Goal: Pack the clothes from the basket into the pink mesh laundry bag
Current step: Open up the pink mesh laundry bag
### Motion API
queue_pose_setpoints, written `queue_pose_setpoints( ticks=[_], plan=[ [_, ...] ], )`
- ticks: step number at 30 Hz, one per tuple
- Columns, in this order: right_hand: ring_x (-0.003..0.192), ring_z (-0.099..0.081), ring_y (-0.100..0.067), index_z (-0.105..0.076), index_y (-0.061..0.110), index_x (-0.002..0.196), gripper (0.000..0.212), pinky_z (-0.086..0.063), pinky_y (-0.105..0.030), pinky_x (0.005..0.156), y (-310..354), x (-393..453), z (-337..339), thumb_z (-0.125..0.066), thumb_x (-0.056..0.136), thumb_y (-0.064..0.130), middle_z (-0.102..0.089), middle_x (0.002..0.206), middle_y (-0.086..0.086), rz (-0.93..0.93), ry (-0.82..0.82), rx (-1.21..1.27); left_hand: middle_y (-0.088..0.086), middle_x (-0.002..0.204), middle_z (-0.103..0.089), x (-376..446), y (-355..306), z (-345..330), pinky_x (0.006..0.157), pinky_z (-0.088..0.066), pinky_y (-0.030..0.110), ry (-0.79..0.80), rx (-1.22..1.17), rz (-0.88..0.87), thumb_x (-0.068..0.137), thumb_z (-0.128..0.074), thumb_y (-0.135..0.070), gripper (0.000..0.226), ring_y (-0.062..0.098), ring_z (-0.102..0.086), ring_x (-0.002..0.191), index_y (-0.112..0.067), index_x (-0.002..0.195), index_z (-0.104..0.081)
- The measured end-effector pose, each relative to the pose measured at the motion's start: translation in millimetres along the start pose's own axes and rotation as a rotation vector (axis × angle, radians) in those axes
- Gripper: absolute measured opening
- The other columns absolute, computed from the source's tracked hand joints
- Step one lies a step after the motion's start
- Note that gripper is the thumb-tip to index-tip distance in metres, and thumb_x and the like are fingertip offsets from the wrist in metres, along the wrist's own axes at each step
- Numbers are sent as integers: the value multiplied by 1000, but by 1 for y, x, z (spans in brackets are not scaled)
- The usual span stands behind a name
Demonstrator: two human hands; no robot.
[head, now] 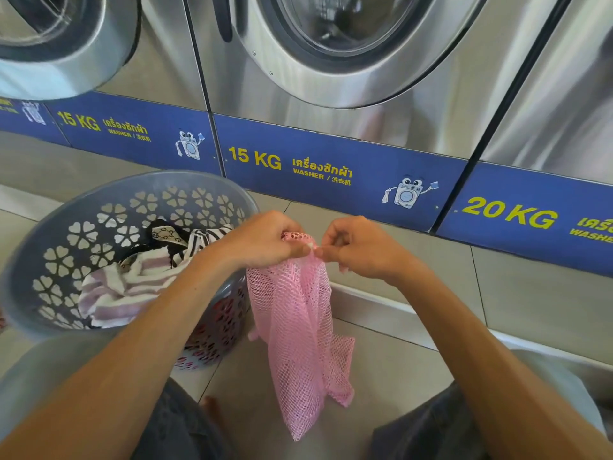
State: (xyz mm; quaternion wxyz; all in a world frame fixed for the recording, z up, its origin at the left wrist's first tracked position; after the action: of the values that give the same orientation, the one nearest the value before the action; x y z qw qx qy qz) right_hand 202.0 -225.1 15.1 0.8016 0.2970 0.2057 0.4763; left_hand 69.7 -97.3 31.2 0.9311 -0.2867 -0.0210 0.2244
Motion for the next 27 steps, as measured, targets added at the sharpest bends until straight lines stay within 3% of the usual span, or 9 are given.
queue_pose_setpoints(
  ticks=[3, 8, 10, 12, 14, 16, 19, 24, 27],
  plan=[
    [65, -60, -15, -62, 16, 75, 19, -47, -27, 62, -15, 6, 0, -75, 83, 28, -62, 67, 7, -71, -32, -113, -7, 97, -71, -3, 6, 15, 79, -47, 29, -118, 31, 14, 90, -66, -29, 20, 16, -64, 93, -16, 101, -76],
    [75, -67, -23, -60, 19, 73, 20, -56, -37, 75, -34, 8, 6, -71, 80, 34, -67, 73, 2, -225, -126, -167, -6, 103, -70, -14, 31, 49, 81, -37, 25, -450, -3, 146, 91, -63, -28, 22, 13, -59, 95, -19, 109, -73],
    [72, -66, -21, -63, 17, 76, 13, -55, -34, 73, -26, 6, 9, -70, 81, 27, -67, 72, 3, -177, -145, -146, -5, 118, -69, -14, 36, 47, 90, -43, 28, -430, 1, 156, 88, -67, -28, 30, 13, -59, 103, -23, 118, -69],
    [69, -65, -17, -66, 16, 78, 8, -53, -28, 67, -13, 2, 10, -70, 82, 21, -66, 70, 7, -101, -165, -112, -3, 134, -60, -13, 38, 36, 105, -41, 36, -347, 36, 141, 80, -76, -34, 57, 16, -55, 120, -26, 133, -58],
    [64, -64, -11, -67, 15, 79, 8, -51, -25, 62, -2, -4, 10, -72, 82, 20, -67, 69, 7, -45, -163, -61, 0, 146, -48, -12, 33, 21, 112, -36, 43, -237, 101, 86, 69, -81, -47, 88, 22, -45, 133, -28, 146, -42],
    [60, -64, -9, -68, 15, 79, 8, -52, -25, 61, 4, -8, 8, -73, 83, 19, -68, 68, 6, -15, -145, -9, -1, 153, -39, -10, 25, 4, 115, -31, 42, -144, 104, 10, 65, -82, -49, 101, 21, -37, 139, -28, 151, -32],
    [52, -61, -4, -67, 14, 78, 10, -50, -21, 57, 6, -9, 5, -75, 83, 19, -70, 68, 3, 1, -120, 45, 0, 147, -48, -8, 15, -15, 108, -39, 34, -63, 103, -51, 72, -79, -41, 93, 19, -47, 132, -25, 151, -33],
    [51, -58, -5, -66, 15, 79, 11, -51, -27, 60, 4, -9, 4, -74, 83, 22, -72, 72, -2, -20, -136, 52, -5, 133, -62, -6, 3, -21, 95, -43, 27, -60, -10, -26, 93, -53, -44, 46, 13, -57, 122, -28, 136, -56],
    [52, -59, -8, -65, 15, 79, 11, -52, -29, 62, 4, -9, 2, -73, 84, 21, -70, 68, 0, -25, -148, 52, -12, 106, -63, -8, -1, -20, 87, -44, 25, -35, -64, -16, 86, -59, -58, 41, 9, -61, 103, -29, 114, -65]
  ],
)
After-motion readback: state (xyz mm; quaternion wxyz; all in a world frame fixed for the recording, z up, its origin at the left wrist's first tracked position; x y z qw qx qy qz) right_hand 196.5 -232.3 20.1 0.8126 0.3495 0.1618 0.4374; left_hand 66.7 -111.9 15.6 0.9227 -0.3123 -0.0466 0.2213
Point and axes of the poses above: each hand's wrist, its own x-axis towards the middle knuckle, its own z-axis out of the back of the hand, y = z × x, the point moved 1 cm from there along x, towards the middle knuckle
